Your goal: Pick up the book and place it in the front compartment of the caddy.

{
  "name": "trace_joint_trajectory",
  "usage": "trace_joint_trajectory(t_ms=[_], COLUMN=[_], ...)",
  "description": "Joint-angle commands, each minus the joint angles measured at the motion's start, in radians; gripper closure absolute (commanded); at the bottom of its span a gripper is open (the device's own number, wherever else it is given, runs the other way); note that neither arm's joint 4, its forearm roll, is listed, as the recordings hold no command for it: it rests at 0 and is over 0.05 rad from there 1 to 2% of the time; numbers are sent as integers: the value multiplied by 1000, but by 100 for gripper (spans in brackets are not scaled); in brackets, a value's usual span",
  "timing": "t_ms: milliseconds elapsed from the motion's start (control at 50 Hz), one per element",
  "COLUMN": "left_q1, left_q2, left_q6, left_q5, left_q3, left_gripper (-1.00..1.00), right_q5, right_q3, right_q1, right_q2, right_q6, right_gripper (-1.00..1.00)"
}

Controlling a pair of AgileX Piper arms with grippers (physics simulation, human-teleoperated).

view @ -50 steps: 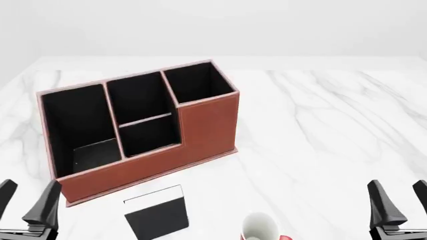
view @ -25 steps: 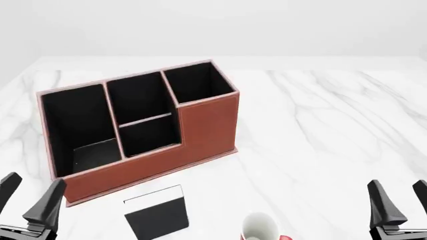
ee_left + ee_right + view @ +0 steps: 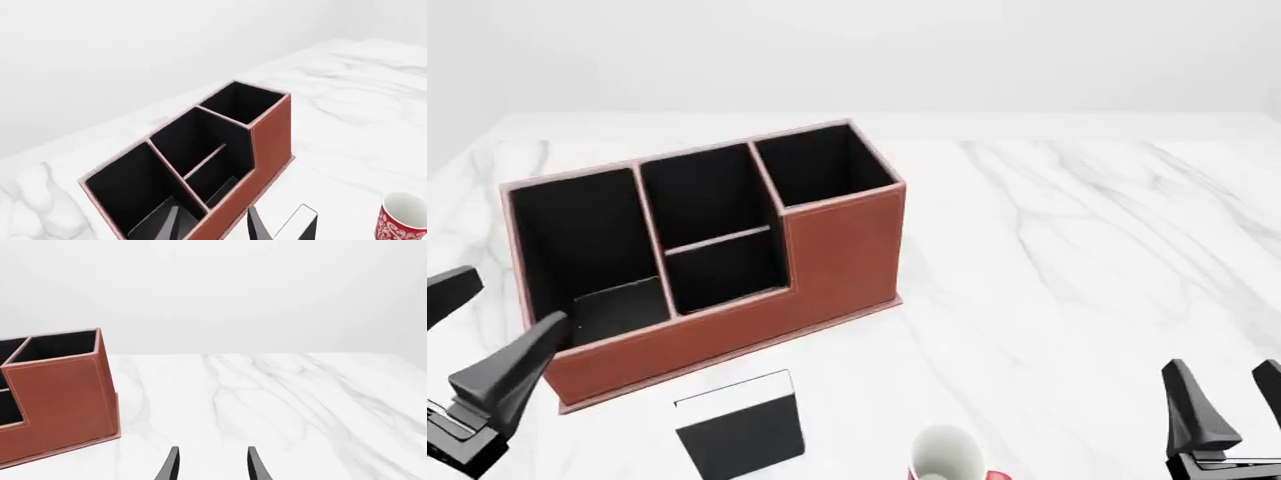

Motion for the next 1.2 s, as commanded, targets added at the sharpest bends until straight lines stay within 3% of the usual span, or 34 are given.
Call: trace_joint_trajectory(t_ms=[20,100,180,300,360,440,540,760,1060,1200], left_q1=[-129,-141,-169,-192,-170,-201,-231,-240,-250,-303], left_q2=[149,224,264,316,338,376,424,516,566,617], left_q6=[103,176,196,243,300,344,329,387,444,419], left_q5=[187,253,309,368,381,435,500,596,625,623], left_q3=[-232,-299,-364,-407,-423,-443,-453,-535,-522,-519], left_gripper=[-100,-100,-100,-100,-100,-100,-100,-100,-100,-100], right_q5=[0,0,0,0,0,0,0,0,0,0], right_q3=[1,1,1,1,1,1,1,1,1,1], right_q1=[0,0,0,0,0,0,0,0,0,0], right_q2=[-2,-1,-2,-1,-2,-2,-2,-1,-1,-2], right_q6=[-3,-2,-3,-3,-3,-3,-3,-3,-3,-3], right_gripper=[-100,-100,-100,-100,-100,-100,-100,-100,-100,-100])
